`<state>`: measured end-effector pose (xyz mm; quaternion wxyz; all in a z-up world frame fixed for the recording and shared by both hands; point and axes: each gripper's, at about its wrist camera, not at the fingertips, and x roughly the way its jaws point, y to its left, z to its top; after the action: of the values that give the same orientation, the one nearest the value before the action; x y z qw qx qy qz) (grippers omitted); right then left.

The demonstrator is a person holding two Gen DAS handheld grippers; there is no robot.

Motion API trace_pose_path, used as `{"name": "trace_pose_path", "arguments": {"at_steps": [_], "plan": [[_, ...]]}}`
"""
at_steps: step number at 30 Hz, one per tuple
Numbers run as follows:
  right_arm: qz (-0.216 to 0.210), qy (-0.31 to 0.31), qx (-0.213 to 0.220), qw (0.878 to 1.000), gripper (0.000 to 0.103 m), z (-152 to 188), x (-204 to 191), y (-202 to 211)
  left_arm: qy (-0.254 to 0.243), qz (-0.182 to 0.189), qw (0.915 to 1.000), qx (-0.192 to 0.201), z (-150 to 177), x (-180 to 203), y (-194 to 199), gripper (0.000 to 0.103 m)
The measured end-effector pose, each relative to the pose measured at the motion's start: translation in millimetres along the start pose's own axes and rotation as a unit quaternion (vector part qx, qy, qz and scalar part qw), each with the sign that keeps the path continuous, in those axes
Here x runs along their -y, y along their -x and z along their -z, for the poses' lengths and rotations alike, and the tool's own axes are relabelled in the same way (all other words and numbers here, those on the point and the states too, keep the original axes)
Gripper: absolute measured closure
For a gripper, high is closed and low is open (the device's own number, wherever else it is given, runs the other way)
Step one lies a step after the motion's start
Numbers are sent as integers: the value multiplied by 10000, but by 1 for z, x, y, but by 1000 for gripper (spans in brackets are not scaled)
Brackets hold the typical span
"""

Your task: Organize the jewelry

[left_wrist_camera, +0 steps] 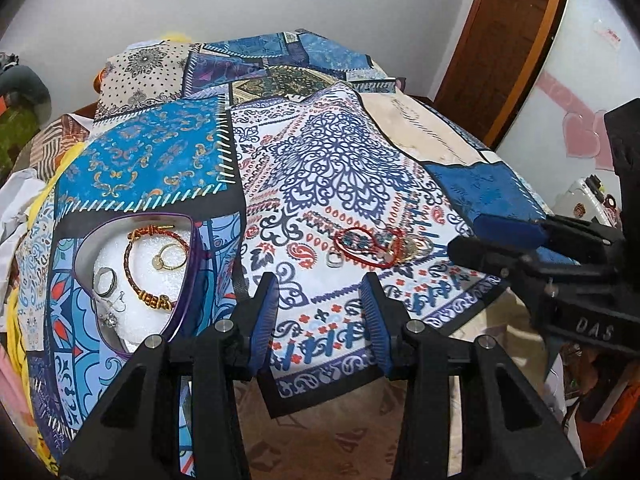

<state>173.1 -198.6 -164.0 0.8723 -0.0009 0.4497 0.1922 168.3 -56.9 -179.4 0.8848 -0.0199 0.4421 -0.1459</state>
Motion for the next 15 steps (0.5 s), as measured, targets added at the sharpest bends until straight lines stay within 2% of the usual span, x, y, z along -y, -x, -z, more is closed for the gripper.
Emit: {"name": "trace_pose_path", "arguments": {"at_steps": [4,13,15], "plan": [[16,162,-93,9998,62,0,-6,-10,39,15,10000,29,0,-3,-4,61],[15,459,-9,9989,62,-2,-14,-20,-52,2,10000,77,-3,-3,-11,61],[0,501,31,9987,66,-2,-15,-20,-73,11,9999,91,-3,-3,-12,61]]}}
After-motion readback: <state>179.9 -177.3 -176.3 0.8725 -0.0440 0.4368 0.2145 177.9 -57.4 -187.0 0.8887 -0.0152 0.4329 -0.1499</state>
